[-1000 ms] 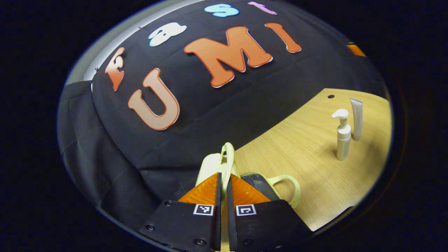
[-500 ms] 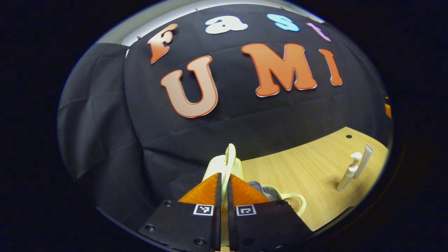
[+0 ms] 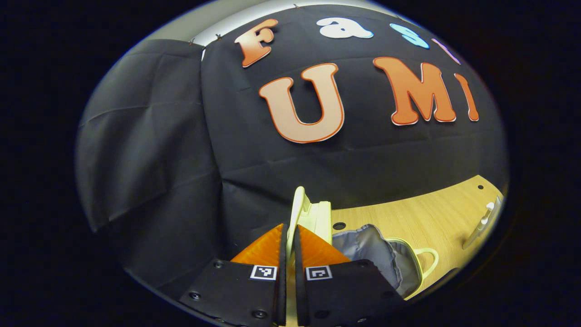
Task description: First open the suitcase, pack the skin care products into it, and then close the suitcase.
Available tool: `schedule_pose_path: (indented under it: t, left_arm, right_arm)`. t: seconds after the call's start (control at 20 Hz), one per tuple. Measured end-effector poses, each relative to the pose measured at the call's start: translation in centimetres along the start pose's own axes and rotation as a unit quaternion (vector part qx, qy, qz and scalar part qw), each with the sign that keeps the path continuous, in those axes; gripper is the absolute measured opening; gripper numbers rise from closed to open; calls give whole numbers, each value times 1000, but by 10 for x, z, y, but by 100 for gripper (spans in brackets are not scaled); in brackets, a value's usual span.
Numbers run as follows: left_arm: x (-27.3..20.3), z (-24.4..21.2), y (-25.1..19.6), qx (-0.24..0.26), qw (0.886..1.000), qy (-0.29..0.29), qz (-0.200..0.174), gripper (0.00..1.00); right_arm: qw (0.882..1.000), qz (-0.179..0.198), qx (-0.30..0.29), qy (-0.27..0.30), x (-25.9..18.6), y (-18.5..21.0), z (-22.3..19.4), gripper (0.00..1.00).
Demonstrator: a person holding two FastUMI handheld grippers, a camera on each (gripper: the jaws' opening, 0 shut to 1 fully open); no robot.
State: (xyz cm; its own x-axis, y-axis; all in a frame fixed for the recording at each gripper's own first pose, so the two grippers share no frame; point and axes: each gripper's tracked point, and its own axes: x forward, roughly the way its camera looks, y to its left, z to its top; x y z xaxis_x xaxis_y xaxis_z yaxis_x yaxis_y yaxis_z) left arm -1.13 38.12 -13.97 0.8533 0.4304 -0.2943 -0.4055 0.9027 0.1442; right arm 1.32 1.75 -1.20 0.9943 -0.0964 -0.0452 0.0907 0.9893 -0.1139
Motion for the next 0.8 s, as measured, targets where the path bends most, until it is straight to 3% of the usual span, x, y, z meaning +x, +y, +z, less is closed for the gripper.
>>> schedule_pose_path:
  t: [0.5, 0.8]
  left_arm:
    - [45, -71, 104, -26, 997, 61, 31, 9]
    - [91, -153, 155, -45, 985, 161, 45, 9]
  right_arm:
    - [1000, -5, -5, 7, 2, 33, 6, 95]
    - [1000, -19, 6, 14, 6, 48, 11, 95]
